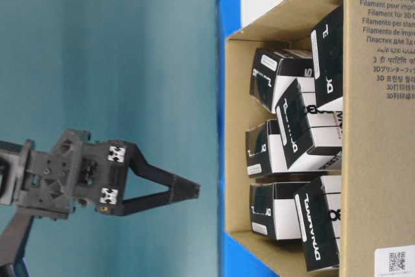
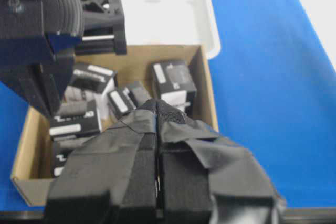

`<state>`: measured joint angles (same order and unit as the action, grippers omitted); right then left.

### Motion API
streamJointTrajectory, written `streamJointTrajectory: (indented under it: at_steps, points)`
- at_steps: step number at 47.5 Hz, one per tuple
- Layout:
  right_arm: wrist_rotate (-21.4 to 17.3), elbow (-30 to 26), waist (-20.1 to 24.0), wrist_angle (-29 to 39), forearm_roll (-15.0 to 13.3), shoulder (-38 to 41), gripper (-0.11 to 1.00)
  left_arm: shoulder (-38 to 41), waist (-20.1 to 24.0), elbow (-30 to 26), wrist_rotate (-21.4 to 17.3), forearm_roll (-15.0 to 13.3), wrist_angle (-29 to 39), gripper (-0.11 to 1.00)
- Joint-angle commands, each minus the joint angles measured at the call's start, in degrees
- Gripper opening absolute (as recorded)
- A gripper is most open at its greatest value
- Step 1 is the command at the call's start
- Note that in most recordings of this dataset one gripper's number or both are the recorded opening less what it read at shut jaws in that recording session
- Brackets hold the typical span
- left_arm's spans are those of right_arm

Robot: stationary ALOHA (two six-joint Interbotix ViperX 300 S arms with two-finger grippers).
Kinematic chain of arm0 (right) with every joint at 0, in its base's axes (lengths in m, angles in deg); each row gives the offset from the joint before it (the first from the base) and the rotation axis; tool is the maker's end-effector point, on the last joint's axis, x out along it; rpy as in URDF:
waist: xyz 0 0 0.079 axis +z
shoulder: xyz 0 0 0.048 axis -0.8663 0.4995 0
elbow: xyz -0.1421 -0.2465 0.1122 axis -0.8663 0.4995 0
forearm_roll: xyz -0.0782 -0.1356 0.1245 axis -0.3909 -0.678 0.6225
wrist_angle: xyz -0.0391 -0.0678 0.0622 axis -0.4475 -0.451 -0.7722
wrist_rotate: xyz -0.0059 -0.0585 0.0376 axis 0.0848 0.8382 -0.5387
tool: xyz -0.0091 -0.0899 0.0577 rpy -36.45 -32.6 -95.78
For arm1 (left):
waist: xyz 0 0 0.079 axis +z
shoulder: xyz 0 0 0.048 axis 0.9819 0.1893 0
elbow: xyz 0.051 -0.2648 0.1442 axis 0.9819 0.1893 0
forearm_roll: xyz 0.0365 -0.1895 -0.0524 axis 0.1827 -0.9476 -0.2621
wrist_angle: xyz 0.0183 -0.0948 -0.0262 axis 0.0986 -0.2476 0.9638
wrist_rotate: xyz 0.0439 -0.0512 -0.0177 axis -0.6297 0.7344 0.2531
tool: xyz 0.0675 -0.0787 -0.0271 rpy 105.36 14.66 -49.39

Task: Pick a box that is randomly placed inside the cardboard box.
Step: 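Swing the right arm over the cardboard box, gripper open above the boxes, then lower the right gripper onto a DYNAMIXEL box and close on it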

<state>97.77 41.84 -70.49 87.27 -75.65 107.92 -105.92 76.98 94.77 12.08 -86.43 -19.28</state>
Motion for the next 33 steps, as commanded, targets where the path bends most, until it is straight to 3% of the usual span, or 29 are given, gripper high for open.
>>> streamJointTrajectory:
  at_steps: [1,10,14,33]
  points:
    - [0.09,-0.53,0.18,-0.26,0.62,0.88,0.27,0.44,-0.09,-1.67,0.09,0.09,-0.26,-0.06]
    - [-0.09,-0.70,0.35,-1.41,1.23,1.58,0.80,0.53,-0.09,-1.67,1.67,0.09,-0.26,-0.06]
    - [-0.09,-0.79,0.35,-1.58,2.72,1.85,0.97,0.53,-0.09,-1.67,2.37,0.09,-0.26,-0.06]
    - [-0.18,-0.79,1.58,-2.72,4.75,4.13,1.00,0.53,-0.09,-1.67,2.64,0.09,-0.26,-0.06]
